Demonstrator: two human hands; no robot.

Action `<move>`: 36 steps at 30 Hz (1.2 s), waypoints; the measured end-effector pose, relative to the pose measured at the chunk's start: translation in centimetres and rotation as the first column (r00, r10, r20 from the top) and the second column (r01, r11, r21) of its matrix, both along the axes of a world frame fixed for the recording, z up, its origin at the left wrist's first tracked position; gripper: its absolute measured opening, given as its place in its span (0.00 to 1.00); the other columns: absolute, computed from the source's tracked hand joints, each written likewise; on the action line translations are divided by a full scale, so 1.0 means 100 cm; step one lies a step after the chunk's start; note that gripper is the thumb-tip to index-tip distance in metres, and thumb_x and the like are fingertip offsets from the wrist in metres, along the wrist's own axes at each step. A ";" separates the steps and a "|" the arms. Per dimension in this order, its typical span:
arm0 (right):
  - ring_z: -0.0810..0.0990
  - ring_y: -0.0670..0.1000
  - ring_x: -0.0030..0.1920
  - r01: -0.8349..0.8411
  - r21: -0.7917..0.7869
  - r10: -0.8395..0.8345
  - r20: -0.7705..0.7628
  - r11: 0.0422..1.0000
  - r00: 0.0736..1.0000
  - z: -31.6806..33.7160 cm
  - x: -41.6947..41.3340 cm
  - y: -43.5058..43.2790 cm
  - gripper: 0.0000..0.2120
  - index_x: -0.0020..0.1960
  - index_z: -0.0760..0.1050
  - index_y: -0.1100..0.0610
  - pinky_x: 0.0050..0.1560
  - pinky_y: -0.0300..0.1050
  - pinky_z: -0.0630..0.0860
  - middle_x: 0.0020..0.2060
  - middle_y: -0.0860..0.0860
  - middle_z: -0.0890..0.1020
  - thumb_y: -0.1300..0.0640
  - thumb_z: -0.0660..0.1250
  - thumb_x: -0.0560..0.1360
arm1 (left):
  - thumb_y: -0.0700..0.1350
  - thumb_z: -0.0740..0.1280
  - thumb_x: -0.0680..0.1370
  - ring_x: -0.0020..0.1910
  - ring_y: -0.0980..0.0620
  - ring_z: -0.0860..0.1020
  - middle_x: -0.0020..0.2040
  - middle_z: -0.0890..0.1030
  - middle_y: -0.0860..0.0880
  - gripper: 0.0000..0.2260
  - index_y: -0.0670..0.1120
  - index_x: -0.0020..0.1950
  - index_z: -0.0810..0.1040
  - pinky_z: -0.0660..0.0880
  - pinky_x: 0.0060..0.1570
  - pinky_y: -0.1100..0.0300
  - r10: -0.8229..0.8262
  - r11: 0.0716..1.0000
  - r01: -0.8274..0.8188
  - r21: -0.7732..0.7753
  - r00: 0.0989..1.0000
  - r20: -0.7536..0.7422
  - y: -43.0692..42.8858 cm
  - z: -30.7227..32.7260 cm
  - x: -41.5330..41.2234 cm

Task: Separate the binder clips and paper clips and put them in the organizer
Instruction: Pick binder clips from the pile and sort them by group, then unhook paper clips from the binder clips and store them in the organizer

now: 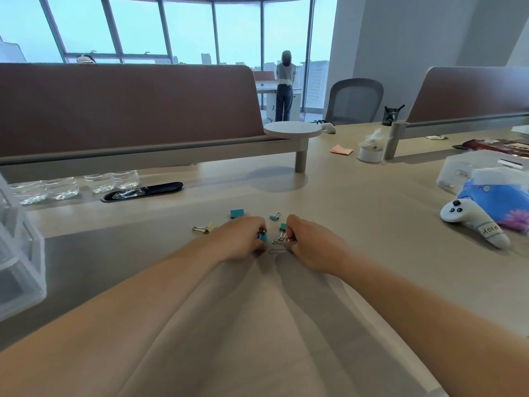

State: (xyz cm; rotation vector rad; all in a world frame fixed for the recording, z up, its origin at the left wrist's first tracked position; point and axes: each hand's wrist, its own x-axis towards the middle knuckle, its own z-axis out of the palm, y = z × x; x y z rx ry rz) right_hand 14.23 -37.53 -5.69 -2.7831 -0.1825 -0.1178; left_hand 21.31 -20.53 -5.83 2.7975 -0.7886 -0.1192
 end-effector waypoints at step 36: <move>0.71 0.54 0.27 -0.358 0.752 0.609 -0.074 0.554 0.789 0.205 -0.065 0.465 0.11 0.39 0.70 0.61 0.27 0.43 0.65 0.33 0.61 0.74 0.66 0.58 0.79 | 0.49 0.65 0.79 0.30 0.48 0.73 0.34 0.77 0.44 0.11 0.41 0.46 0.77 0.72 0.37 0.56 0.787 0.493 -0.694 -0.524 0.613 -0.072 0.409 0.218 -0.214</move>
